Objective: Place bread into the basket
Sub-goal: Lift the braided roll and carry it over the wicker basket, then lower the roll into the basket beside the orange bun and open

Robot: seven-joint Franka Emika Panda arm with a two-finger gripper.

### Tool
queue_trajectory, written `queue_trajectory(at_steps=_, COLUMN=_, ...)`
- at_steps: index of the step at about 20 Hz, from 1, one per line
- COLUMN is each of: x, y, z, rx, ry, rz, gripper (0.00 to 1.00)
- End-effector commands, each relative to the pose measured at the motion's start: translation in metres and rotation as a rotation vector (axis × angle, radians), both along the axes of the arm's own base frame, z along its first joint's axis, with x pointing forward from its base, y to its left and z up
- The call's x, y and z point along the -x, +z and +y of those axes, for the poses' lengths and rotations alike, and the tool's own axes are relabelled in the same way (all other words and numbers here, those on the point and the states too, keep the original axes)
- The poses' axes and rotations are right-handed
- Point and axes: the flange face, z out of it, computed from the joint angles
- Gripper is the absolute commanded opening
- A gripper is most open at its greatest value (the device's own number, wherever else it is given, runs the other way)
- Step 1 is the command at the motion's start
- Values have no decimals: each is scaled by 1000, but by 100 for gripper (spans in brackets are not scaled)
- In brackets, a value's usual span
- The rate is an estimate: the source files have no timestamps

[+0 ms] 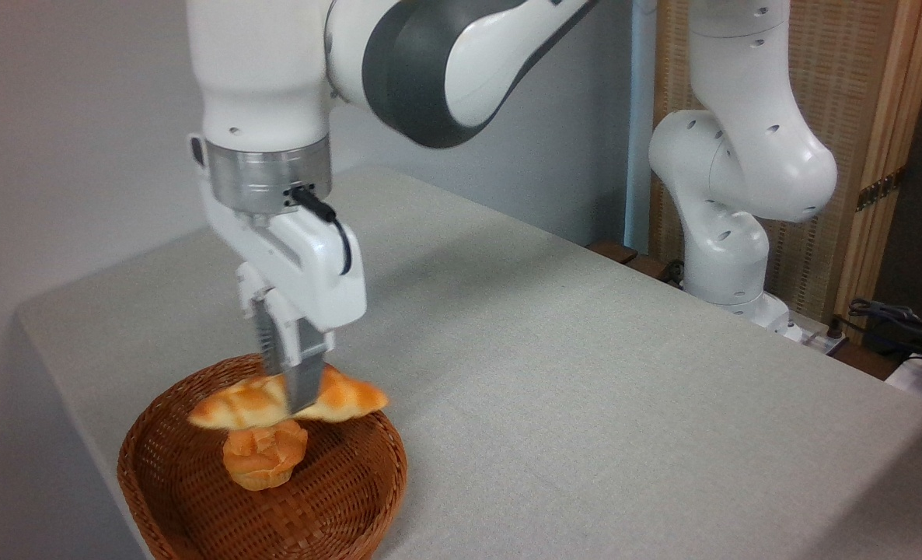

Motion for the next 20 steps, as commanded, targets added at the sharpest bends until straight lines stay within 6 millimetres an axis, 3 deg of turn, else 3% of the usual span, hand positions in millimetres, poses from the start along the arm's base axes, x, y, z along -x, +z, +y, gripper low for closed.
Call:
queue_trajectory(at_steps=1, x=-18, y=8, z=2, rx=25, ry=69, rz=-103, gripper=16)
queue_trajectory(at_steps=5, x=-24, y=-13, z=-3, rx=10, ry=45, rz=-73, gripper=39)
queue_trajectory(at_steps=7, x=-28, y=-28, z=-8, rx=10, ry=36, rz=-50, gripper=57)
queue_trajectory(at_steps=8, x=-29, y=-34, z=-10, rx=10, ry=33, rz=-40, gripper=60)
queue_trajectory(at_steps=12, x=-30, y=-39, z=-7, rx=-44, ry=15, rz=-34, gripper=90)
queue_trajectory(at_steps=14, x=-29, y=-41, z=-6, rx=-62, ry=8, rz=-28, gripper=96)
queue_trajectory(at_steps=20, x=-28, y=-43, z=-5, rx=-90, ry=0, rz=-17, gripper=100)
